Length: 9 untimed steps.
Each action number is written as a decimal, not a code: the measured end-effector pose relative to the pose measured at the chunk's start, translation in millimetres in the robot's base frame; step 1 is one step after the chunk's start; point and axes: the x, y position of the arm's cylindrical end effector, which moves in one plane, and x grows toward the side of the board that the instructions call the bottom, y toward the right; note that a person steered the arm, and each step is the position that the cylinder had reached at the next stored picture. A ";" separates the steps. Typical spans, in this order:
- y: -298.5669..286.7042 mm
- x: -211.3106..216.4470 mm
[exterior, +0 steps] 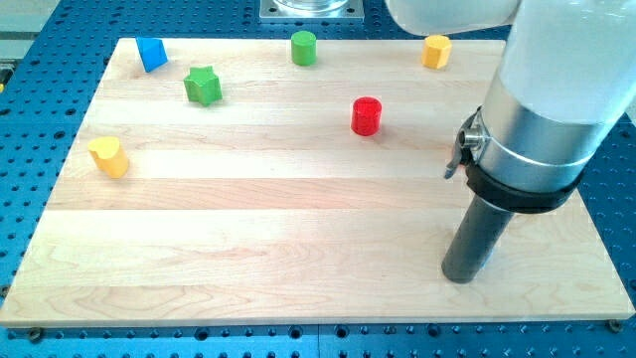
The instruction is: Place the red circle center of the board
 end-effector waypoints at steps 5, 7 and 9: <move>34.9 -41.9; -12.7 -159.6; -36.2 -225.8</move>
